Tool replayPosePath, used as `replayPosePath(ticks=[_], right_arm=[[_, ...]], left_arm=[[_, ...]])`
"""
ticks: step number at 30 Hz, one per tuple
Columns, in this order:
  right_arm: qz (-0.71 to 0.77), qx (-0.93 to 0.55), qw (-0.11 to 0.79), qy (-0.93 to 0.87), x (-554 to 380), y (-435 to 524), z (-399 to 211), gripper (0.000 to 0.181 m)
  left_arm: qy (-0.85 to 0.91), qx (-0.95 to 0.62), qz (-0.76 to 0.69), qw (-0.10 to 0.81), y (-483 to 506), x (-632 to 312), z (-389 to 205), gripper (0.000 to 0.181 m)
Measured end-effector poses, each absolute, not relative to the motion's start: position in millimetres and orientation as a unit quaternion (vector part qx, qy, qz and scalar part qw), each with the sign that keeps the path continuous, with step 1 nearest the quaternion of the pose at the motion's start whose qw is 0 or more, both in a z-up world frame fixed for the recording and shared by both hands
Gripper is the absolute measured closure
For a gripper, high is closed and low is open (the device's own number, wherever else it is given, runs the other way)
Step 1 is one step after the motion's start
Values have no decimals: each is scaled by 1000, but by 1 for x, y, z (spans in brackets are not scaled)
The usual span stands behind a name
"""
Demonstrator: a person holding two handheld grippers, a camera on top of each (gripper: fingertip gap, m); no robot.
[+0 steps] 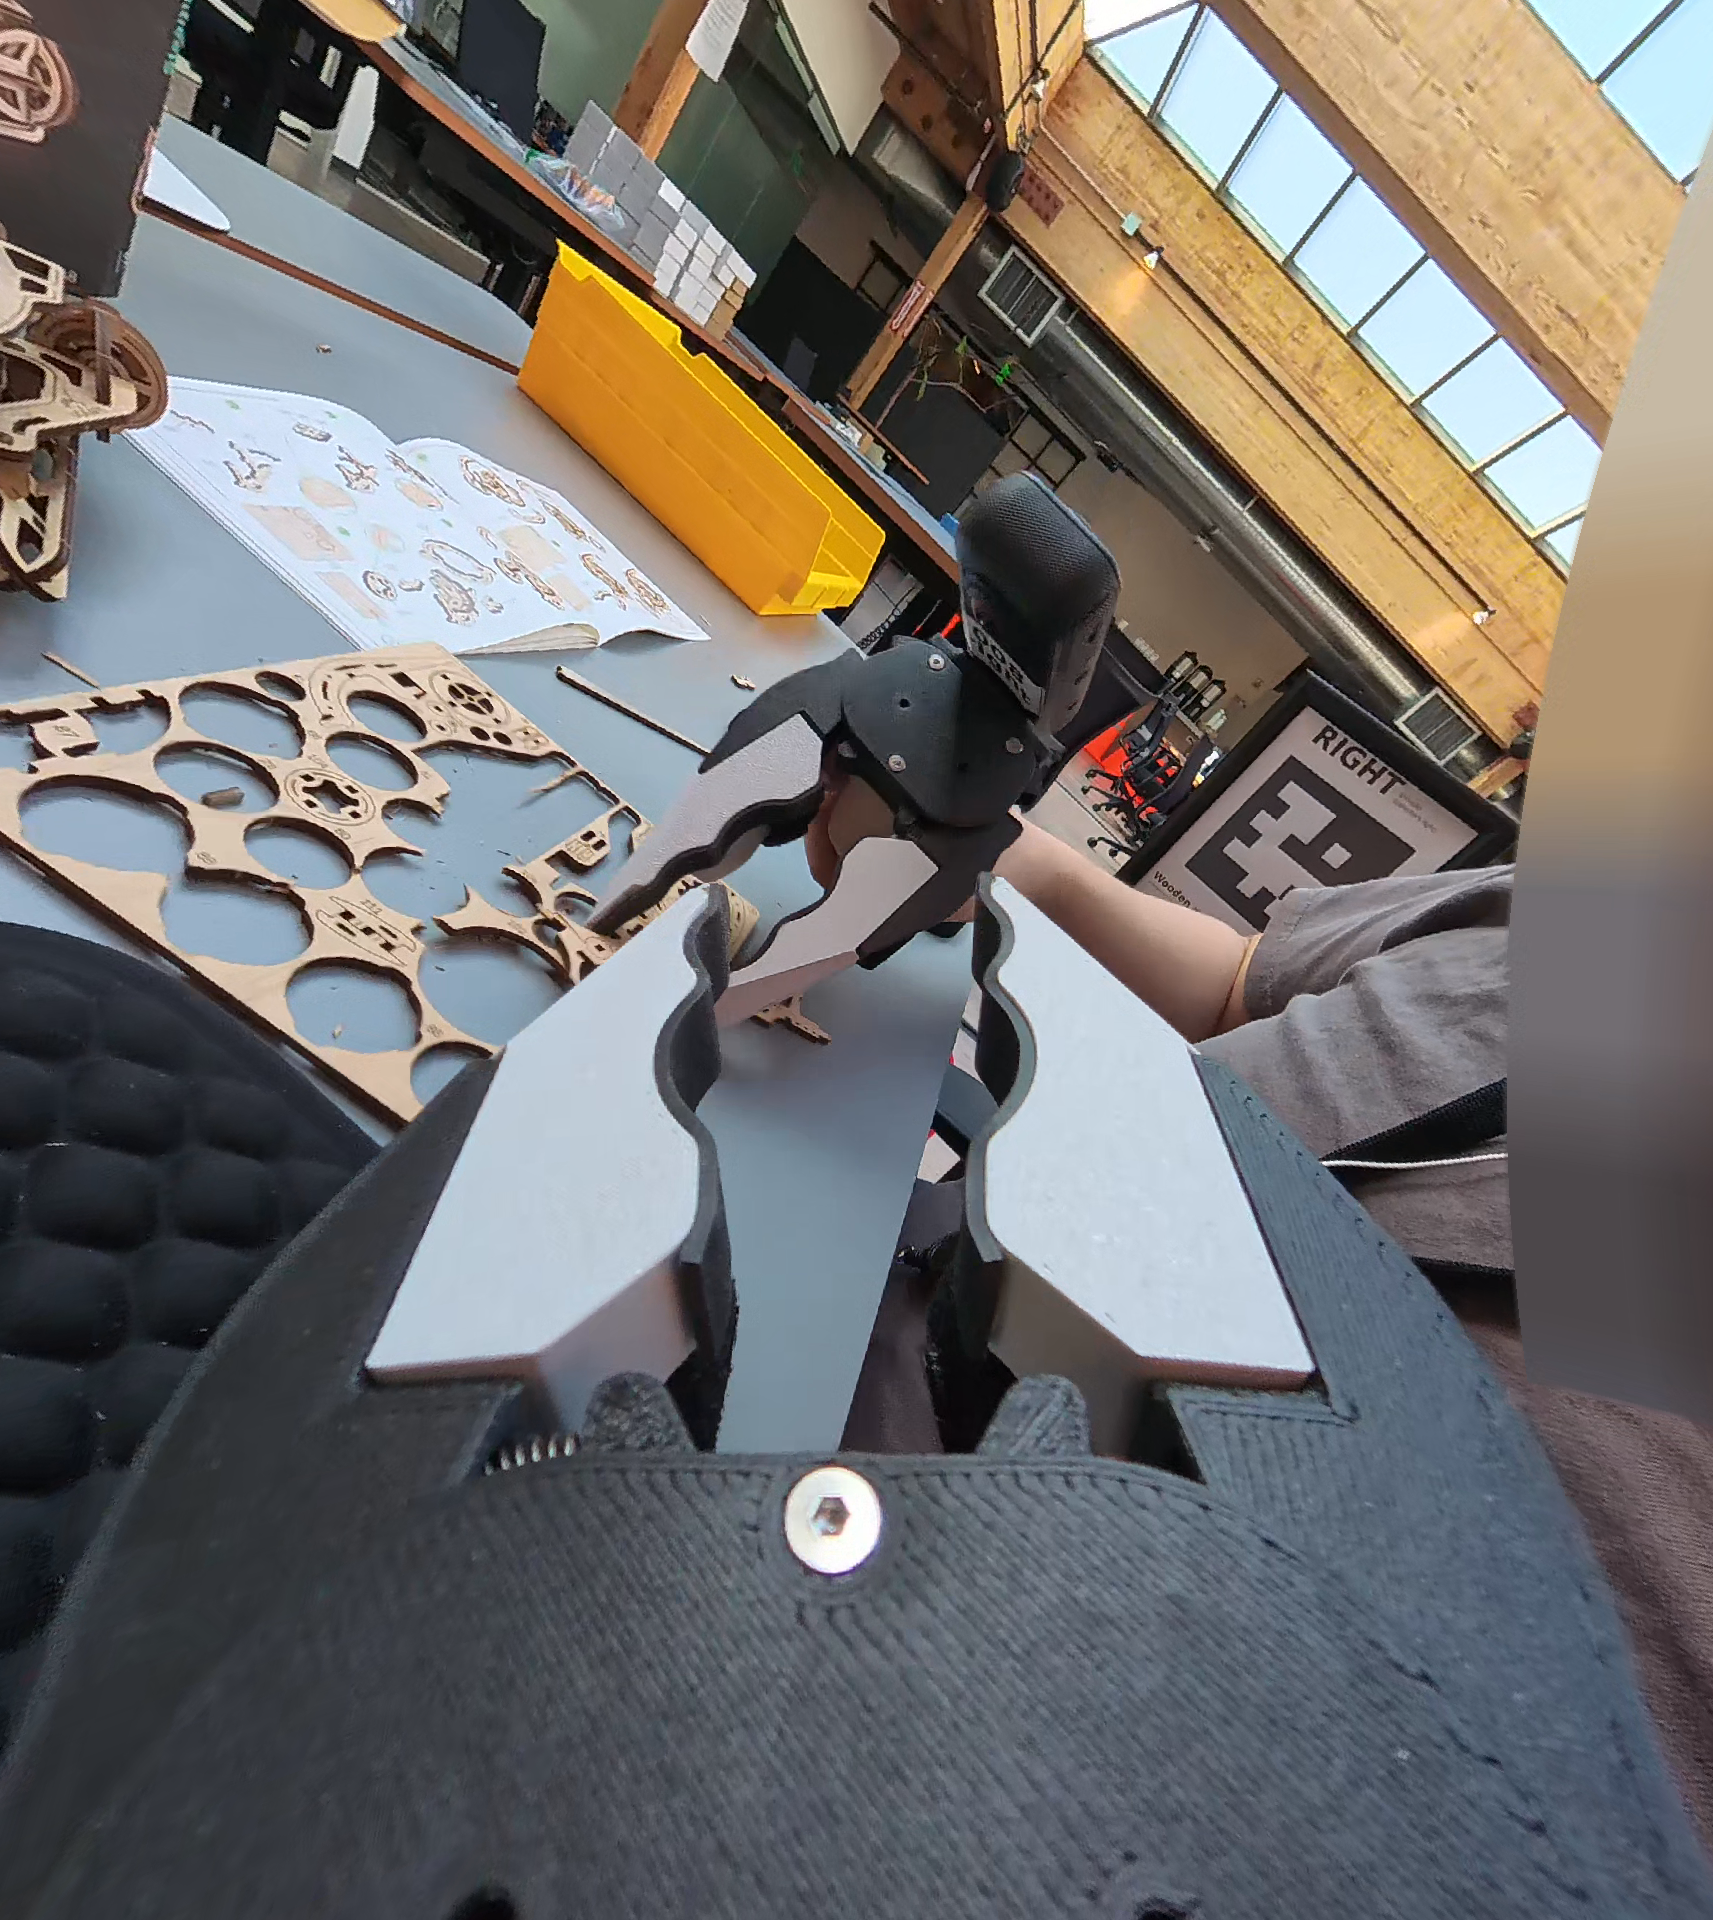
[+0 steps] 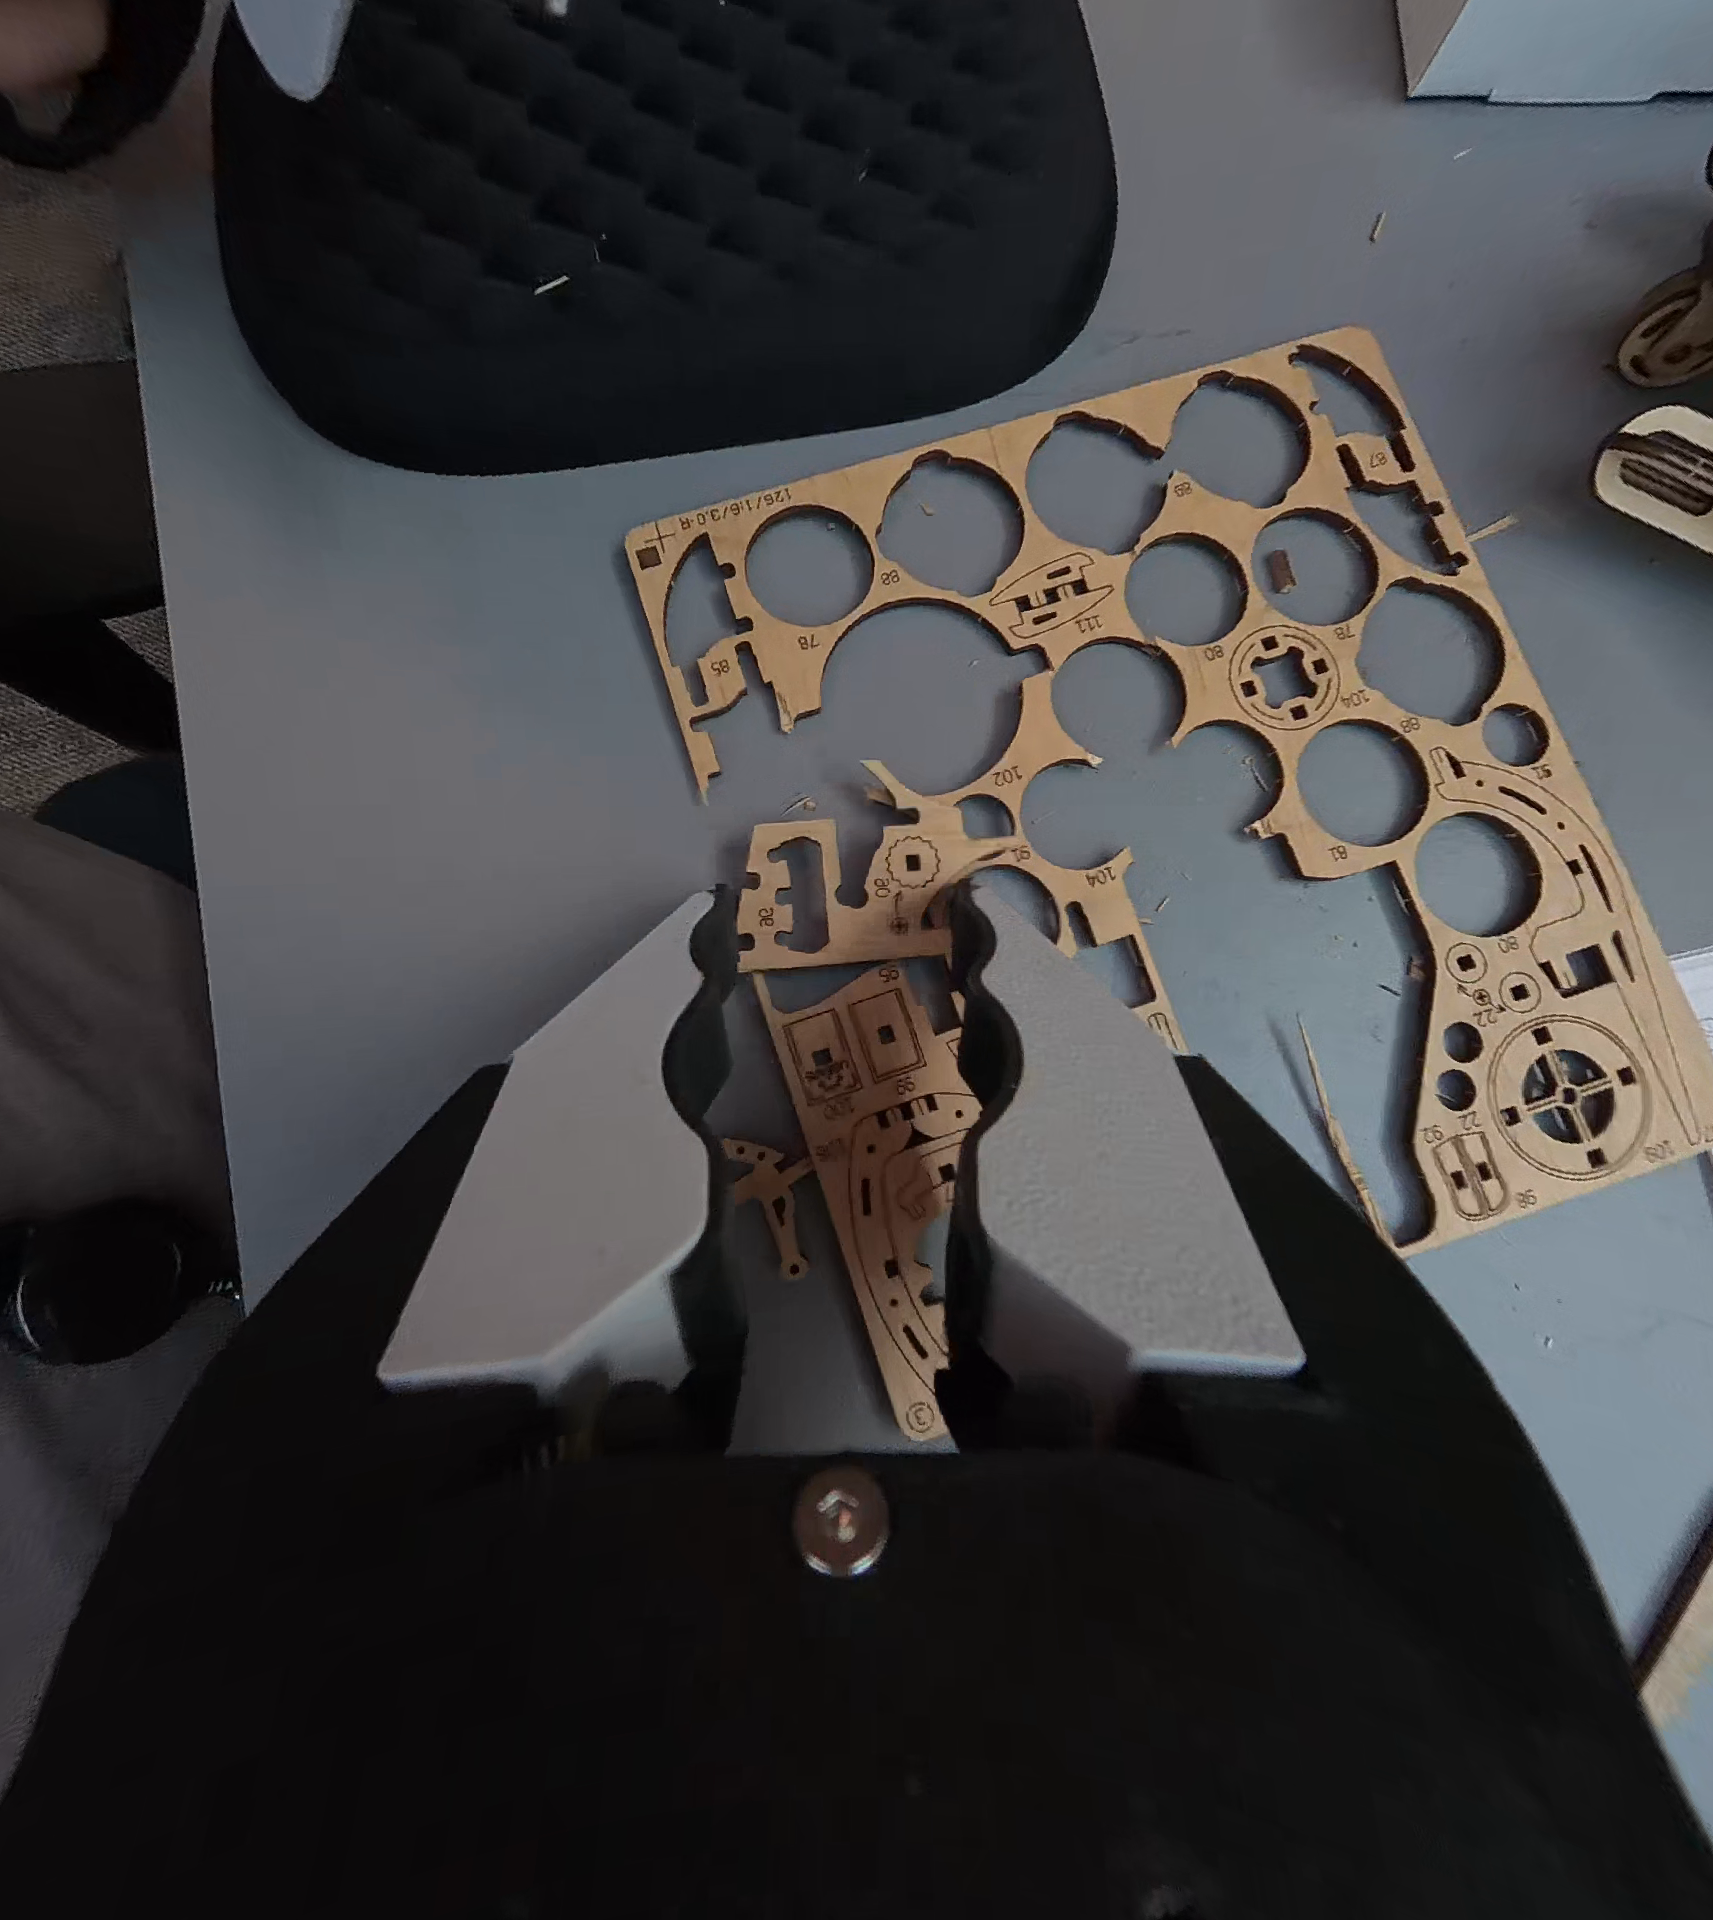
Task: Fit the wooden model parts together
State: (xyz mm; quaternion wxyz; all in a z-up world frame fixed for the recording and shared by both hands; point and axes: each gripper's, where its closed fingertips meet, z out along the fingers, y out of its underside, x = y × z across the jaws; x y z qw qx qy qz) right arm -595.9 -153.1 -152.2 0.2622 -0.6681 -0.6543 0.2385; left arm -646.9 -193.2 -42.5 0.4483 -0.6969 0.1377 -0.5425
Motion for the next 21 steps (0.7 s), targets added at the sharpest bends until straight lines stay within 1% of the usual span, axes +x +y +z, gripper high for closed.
replayPosePath(ticks=[4, 8, 11, 14, 16, 18, 21], right_arm=[[263, -623, 316, -665, -602, -162, -138, 142], [252, -565, 404, -674, -605, -163, -118, 144], [233, -526, 447, -685, -606, -164, -102, 144], [217, -498, 466, -698, -605, -167, -94, 144], [216, -474, 480, -705, -606, -171, -89, 144], [218, -456, 485, -713, -604, -176, -86, 143], [260, -455, 481, -702, -596, -178, -79, 143]], left_arm=[[118, -703, -540, 448, -177, -652, -50, 134], [113, -723, -549, 405, -164, -639, -64, 127], [129, -740, -539, 382, -161, -624, -69, 128], [153, -737, -554, 357, -163, -609, -70, 150], [161, -743, -557, 334, -163, -601, -75, 159], [184, -741, -557, 326, -167, -594, -76, 179], [229, -738, -524, 359, -168, -590, -73, 181]])
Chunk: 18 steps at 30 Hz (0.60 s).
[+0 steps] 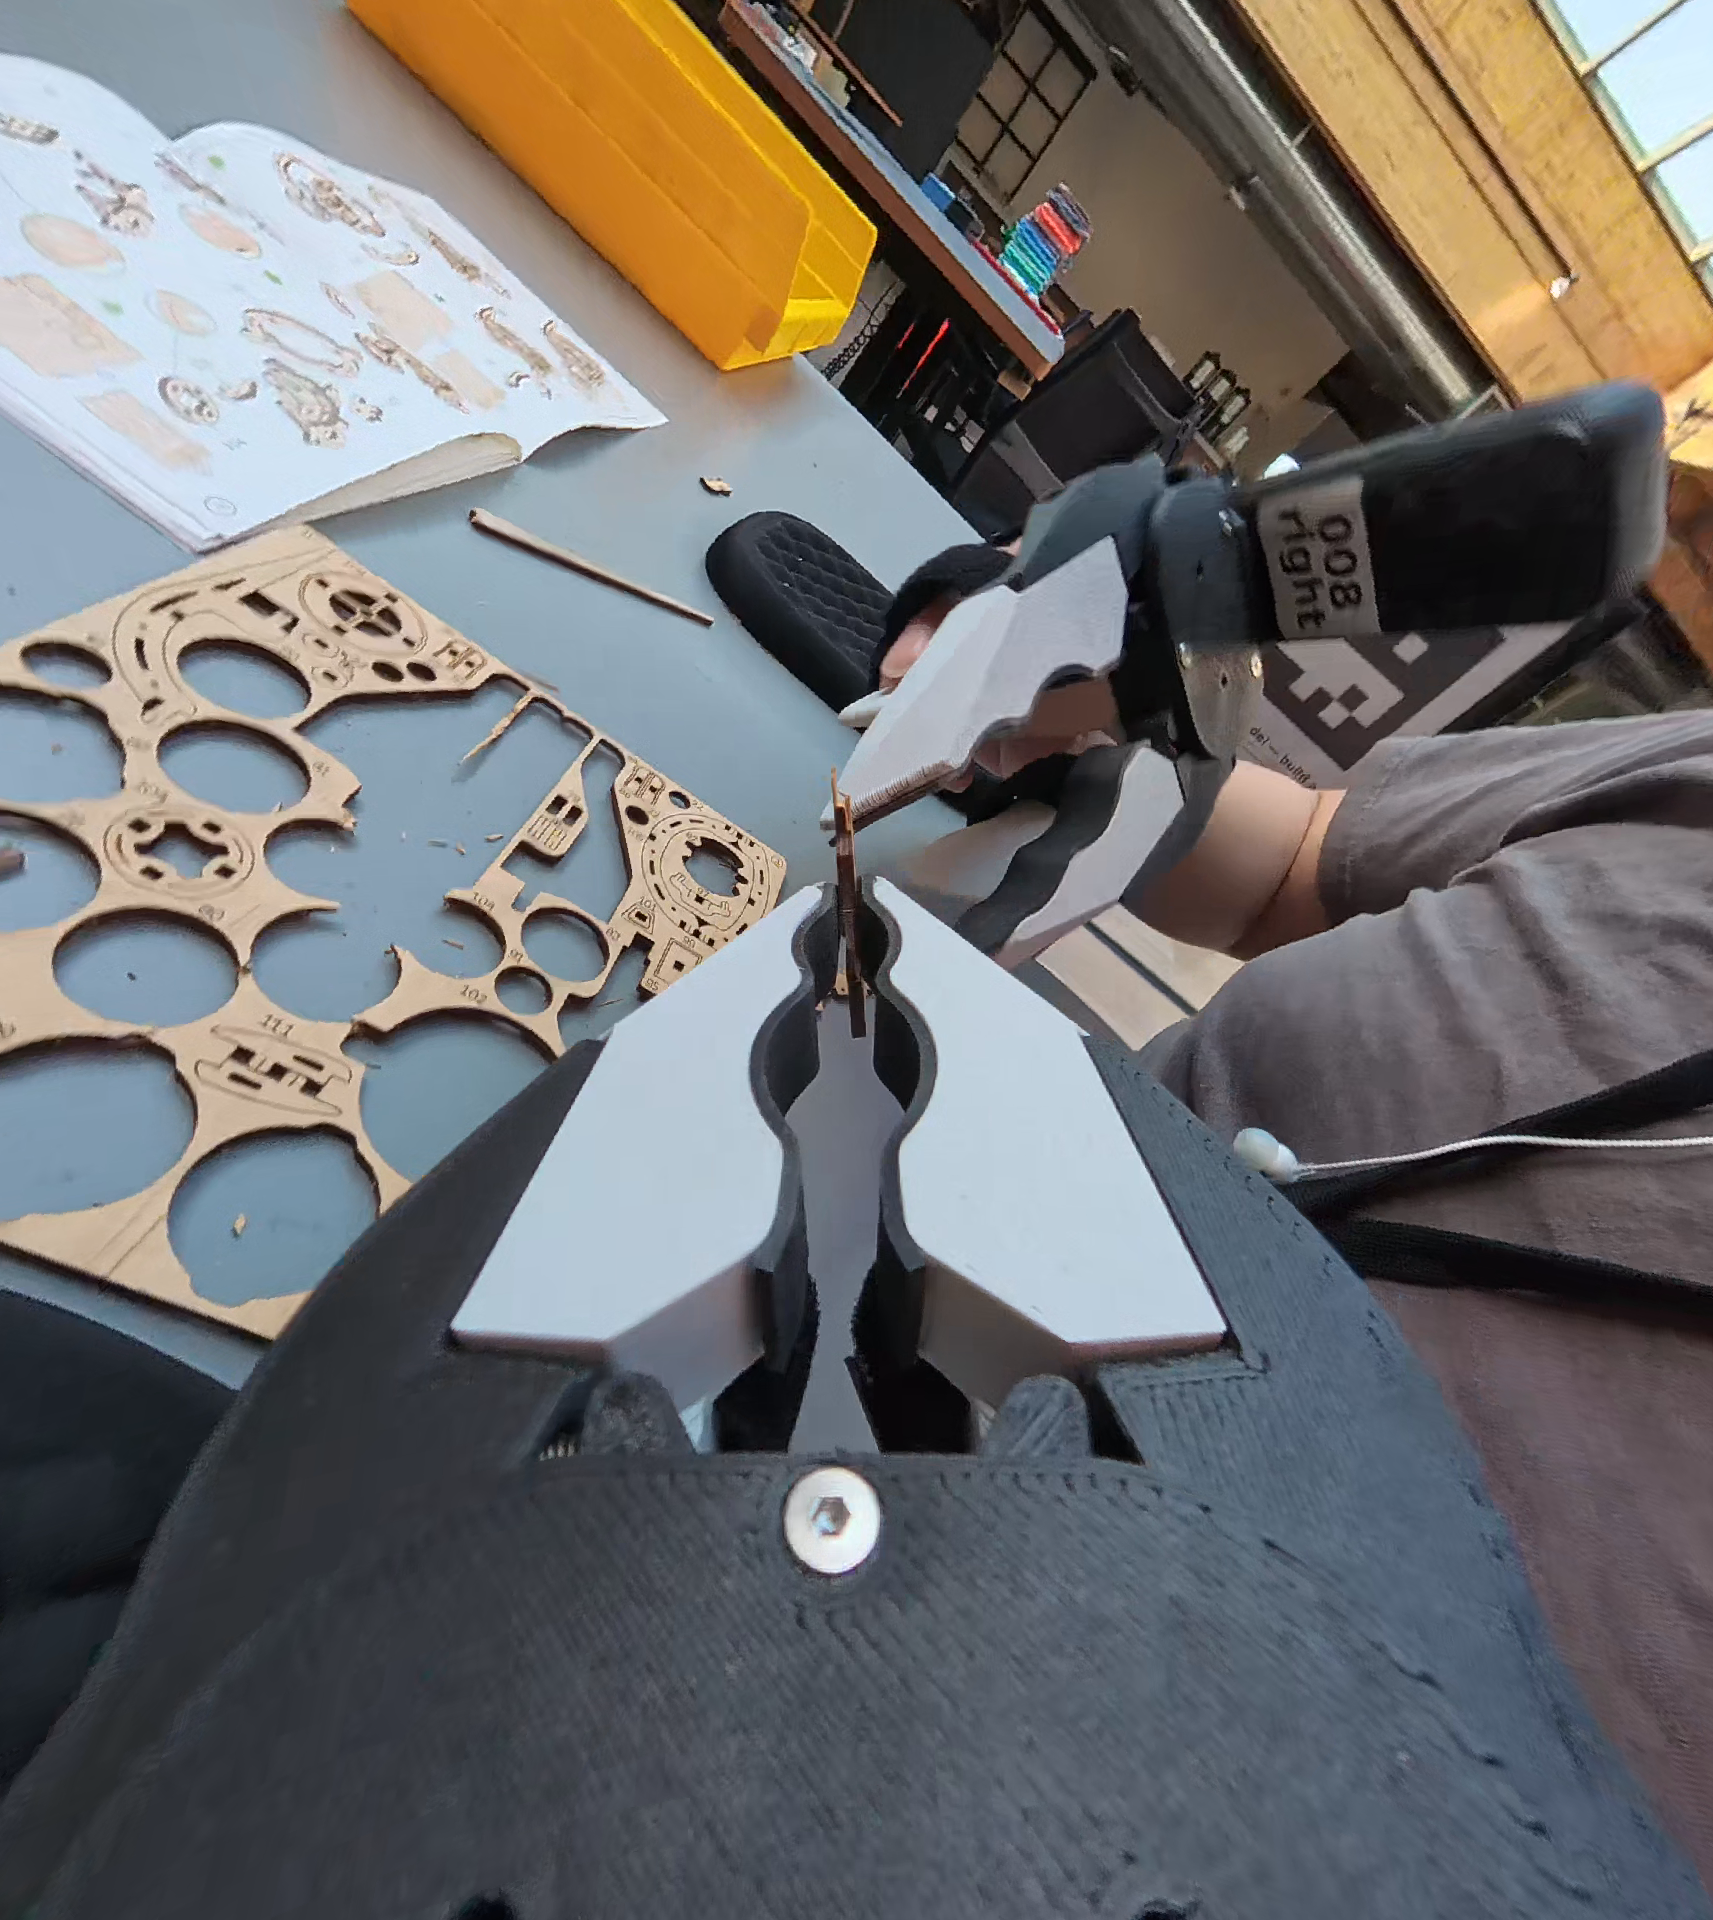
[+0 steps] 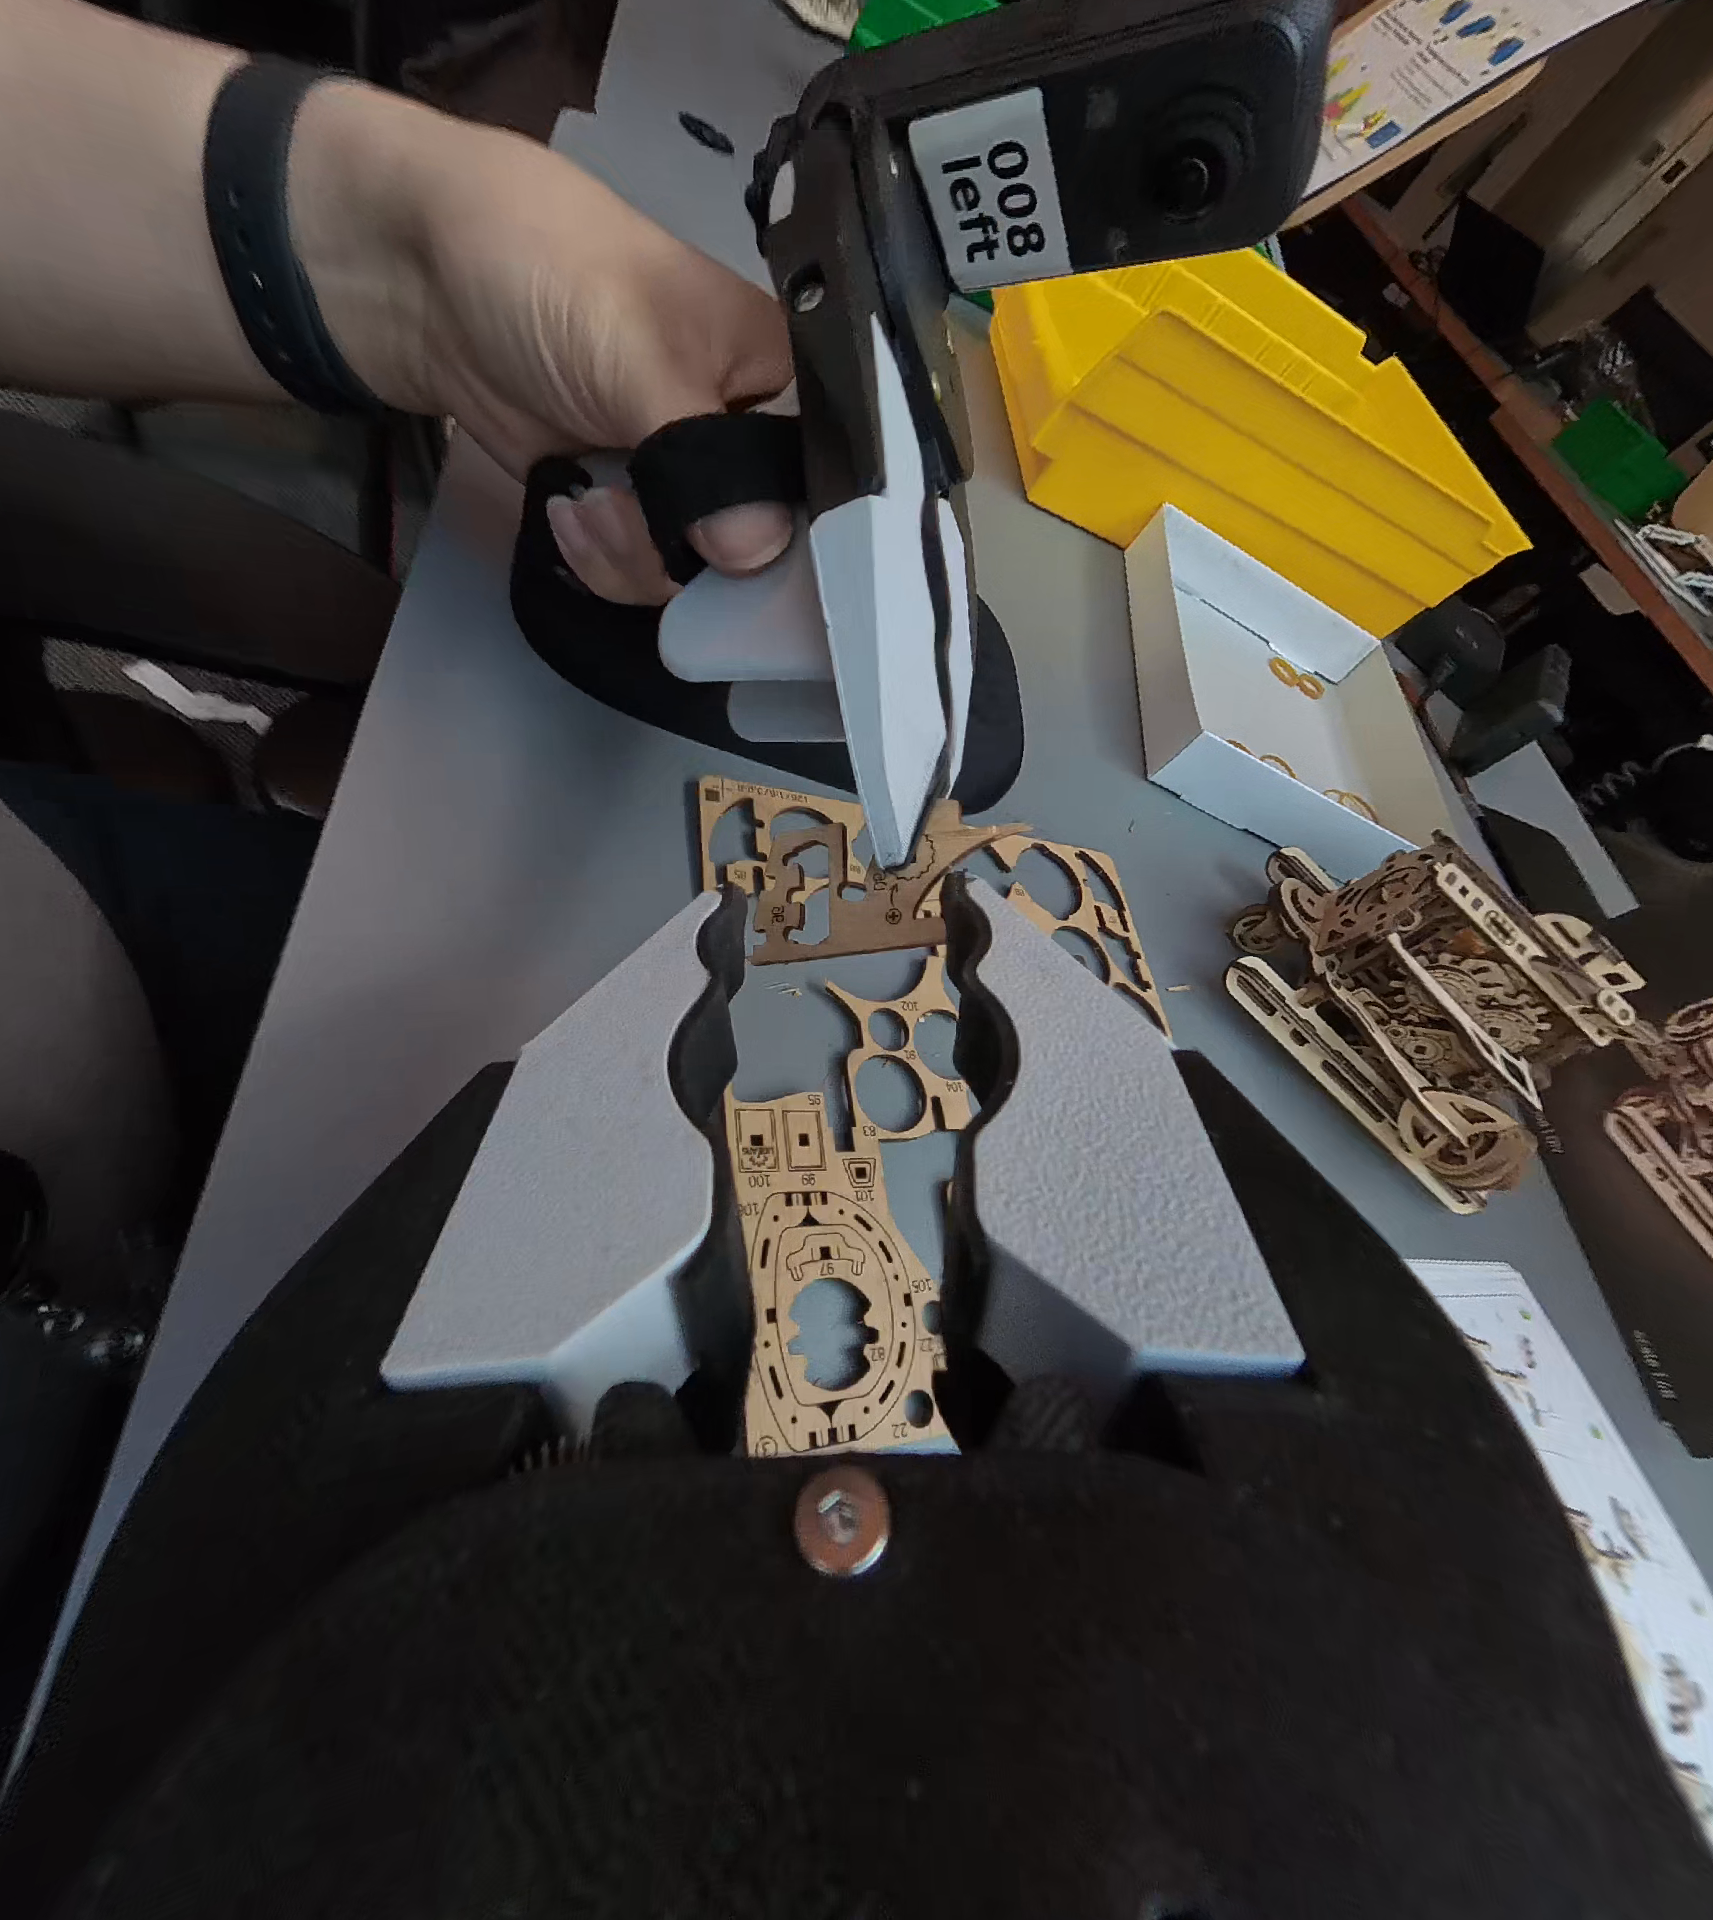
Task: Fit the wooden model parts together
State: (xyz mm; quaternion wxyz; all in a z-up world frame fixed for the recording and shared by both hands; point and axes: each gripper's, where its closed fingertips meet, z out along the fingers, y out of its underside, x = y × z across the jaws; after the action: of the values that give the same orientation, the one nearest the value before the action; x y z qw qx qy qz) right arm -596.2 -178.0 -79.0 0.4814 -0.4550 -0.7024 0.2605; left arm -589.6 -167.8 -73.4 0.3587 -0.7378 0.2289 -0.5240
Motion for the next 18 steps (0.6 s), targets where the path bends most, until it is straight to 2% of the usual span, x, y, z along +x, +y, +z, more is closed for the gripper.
replayPosePath(ticks=[4, 6, 10, 12, 16, 18], right_arm=[[432, -501, 417, -623, -586, -179, -57, 138], [491, -498, 410, -585, -582, -178, -45, 137], [522, -535, 407, -526, -582, -159, -46, 142], [554, -539, 370, -515, -585, -167, -52, 153], [619, -534, 323, -478, -592, -174, -46, 164], [618, -542, 317, -473, -593, -170, -49, 179]], left_arm=[[292, -723, -453, 432, -166, -588, -67, 181], [289, -726, -445, 437, -162, -591, -67, 181], [252, -703, -499, 439, -159, -593, -55, 181], [237, -672, -537, 451, -162, -593, -43, 181], [231, -657, -560, 448, -165, -590, -40, 181], [230, -654, -566, 447, -166, -589, -40, 181]])
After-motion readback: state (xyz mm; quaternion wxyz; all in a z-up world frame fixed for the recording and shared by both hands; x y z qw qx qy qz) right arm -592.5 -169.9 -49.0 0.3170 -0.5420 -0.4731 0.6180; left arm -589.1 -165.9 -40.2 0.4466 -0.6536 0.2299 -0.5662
